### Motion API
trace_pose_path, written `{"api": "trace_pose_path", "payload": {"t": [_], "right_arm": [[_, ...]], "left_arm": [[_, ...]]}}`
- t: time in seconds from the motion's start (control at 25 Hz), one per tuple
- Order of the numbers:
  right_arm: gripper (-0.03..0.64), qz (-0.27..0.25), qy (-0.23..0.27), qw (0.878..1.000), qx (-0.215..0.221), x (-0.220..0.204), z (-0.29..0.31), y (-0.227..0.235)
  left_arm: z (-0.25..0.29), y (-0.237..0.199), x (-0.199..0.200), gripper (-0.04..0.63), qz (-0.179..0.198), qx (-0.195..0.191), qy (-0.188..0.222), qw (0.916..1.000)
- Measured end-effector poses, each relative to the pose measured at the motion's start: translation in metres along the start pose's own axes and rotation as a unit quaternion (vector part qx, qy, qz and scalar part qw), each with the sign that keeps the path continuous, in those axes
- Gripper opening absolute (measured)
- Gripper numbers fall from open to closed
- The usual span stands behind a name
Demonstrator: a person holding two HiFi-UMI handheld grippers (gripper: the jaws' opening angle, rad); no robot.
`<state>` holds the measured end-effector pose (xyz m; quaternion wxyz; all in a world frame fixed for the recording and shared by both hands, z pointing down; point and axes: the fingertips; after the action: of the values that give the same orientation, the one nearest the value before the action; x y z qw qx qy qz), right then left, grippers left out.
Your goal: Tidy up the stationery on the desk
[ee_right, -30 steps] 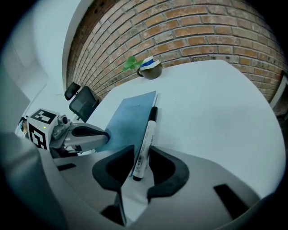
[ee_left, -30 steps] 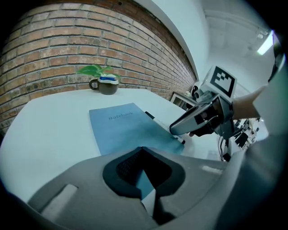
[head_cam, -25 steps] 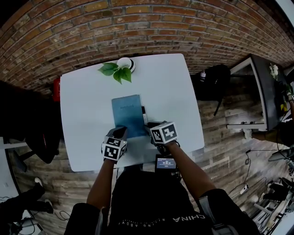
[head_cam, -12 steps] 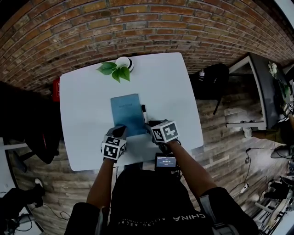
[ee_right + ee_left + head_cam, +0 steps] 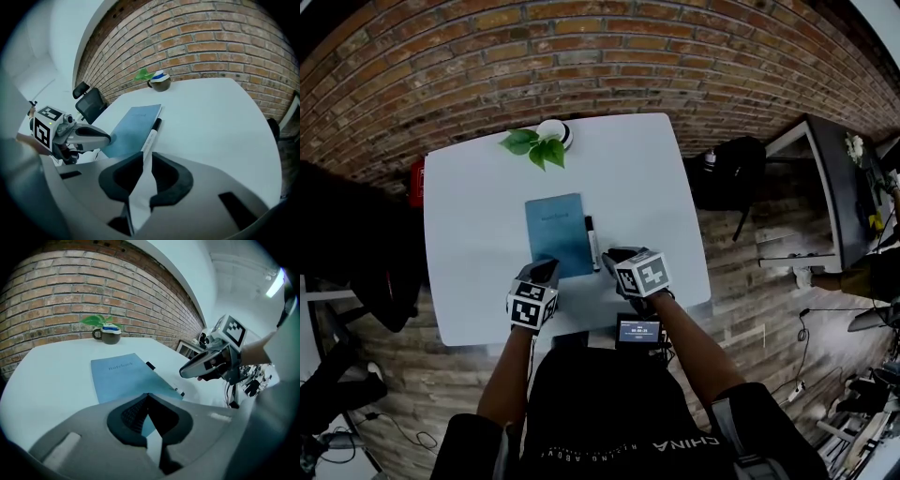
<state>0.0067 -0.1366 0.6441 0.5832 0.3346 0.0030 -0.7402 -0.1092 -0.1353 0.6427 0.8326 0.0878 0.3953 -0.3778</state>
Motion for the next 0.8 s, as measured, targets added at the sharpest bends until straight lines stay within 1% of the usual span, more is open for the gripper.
{"api": "trace_pose_path", "payload": {"t": [0.16,0.32,0.52,0.8], "right_arm": [[0.039,-0.026,0.013,1.000,-0.001,-0.003,-0.009,0.002],[0.018,-0.043,0.022,0.999,0.009,-0.009,-0.020,0.006],[0.011,-0.076,0.029,0.996,0.031,-0.020,-0.037,0.010],[0.009,-0.135,0.031,0.989,0.058,-0.039,-0.059,0.014]], "left_arm": [[-0.002,0.010,0.005,0.011,-0.007,0.010,0.008,0.9999],[-0.003,0.025,0.004,0.011,-0.013,0.023,0.012,0.9996],[-0.002,0.053,0.001,0.011,-0.017,0.041,0.016,0.9989],[0.001,0.098,-0.004,0.011,-0.038,0.067,0.027,0.9967]]}}
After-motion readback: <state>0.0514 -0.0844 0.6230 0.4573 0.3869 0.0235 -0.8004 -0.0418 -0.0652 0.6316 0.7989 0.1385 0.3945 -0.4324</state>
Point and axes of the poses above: the fingertips, and each gripper's own axes: z forward along the fingers, y to its right, x out of its top, and after that the axes turned 5 degrees about z, right-handed
